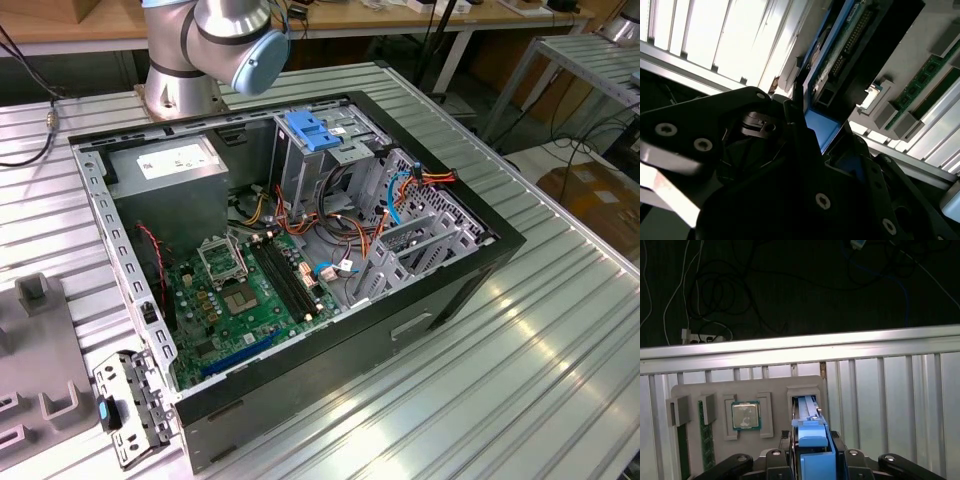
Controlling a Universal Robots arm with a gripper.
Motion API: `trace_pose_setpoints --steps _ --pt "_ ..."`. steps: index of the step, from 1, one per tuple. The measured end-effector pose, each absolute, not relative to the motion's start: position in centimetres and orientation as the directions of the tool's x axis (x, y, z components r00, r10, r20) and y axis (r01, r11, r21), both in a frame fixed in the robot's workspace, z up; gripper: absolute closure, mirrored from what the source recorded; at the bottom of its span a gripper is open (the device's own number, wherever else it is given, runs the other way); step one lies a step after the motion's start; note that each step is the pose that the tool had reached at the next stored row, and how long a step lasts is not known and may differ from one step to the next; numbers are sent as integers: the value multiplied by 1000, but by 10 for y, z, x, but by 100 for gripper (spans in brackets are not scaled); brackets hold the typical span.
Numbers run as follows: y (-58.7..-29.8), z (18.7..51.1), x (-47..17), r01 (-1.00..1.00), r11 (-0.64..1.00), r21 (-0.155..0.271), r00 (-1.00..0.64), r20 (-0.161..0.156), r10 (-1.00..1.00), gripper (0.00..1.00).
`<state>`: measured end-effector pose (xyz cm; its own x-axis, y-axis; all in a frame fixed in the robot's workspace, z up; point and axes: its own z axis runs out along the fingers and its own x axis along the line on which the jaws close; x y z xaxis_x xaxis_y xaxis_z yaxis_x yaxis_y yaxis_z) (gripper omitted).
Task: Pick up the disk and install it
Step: 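Pick up the disk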
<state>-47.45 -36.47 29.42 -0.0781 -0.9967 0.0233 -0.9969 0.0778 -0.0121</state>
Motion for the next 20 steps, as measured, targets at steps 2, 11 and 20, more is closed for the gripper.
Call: trace_pose_setpoints --steps 2,11,20 --pt "-365 294 -474 -997 76 -12 -77 23 -997 57" --pt "-365 294 -473 -997 75 -12 -76 23 -997 57" --pt "-365 294 -473 -997 75 -12 -76 23 -997 58"
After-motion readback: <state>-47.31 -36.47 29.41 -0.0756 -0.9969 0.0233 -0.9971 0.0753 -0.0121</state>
